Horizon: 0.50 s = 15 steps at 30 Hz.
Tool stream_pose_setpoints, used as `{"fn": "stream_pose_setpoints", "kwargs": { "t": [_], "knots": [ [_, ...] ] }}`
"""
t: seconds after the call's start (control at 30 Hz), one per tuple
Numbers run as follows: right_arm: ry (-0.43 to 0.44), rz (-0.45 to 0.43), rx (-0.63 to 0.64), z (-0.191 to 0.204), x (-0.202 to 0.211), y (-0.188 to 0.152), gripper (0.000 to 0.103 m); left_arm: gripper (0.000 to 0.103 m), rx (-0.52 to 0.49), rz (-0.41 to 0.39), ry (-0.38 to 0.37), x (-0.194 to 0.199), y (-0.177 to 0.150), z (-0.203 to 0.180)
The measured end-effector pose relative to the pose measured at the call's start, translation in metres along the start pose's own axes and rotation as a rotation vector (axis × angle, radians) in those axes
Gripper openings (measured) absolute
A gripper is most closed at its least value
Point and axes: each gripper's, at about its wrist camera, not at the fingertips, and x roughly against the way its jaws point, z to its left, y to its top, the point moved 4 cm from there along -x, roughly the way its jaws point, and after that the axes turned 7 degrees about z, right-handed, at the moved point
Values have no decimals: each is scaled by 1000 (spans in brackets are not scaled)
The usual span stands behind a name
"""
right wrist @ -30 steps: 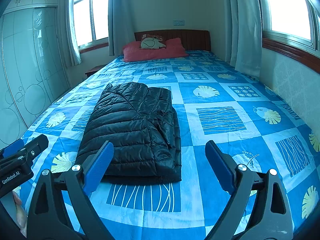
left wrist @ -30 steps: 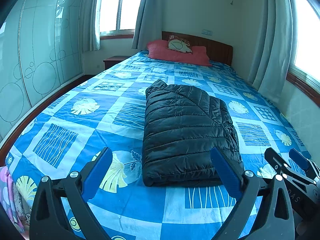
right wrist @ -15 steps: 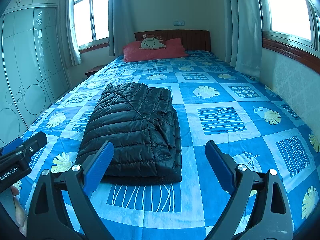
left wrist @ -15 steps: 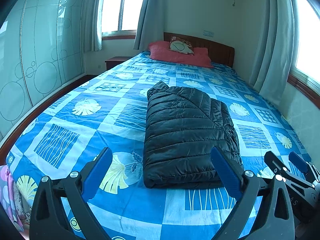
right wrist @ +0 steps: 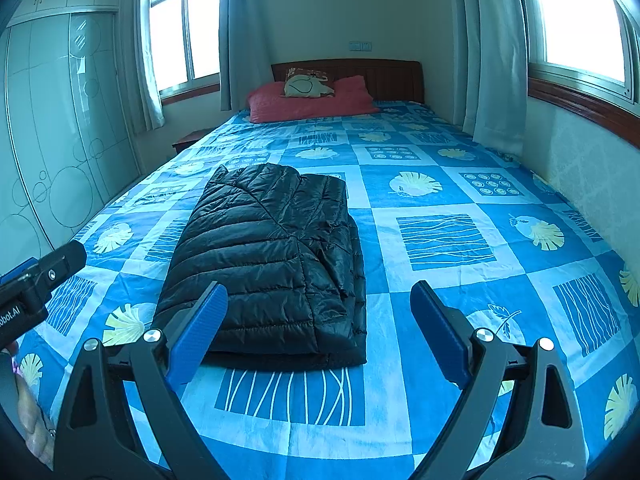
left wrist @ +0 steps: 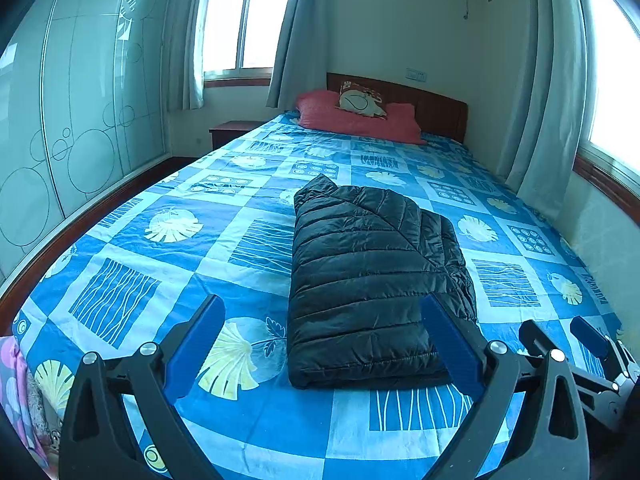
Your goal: Fold large clothes
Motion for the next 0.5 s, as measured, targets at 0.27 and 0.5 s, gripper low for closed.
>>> {"fn": "stream_pose_setpoints", "kwargs": {
  "t": [0.27, 0.5],
  "knots": [
    [1, 12, 7, 2, -6, -2, 93, 98, -8, 10, 11, -5, -2, 0],
    [-4, 24, 11, 2, -14, -6, 93, 98, -26, 14, 44, -14, -5, 4]
  ]
}}
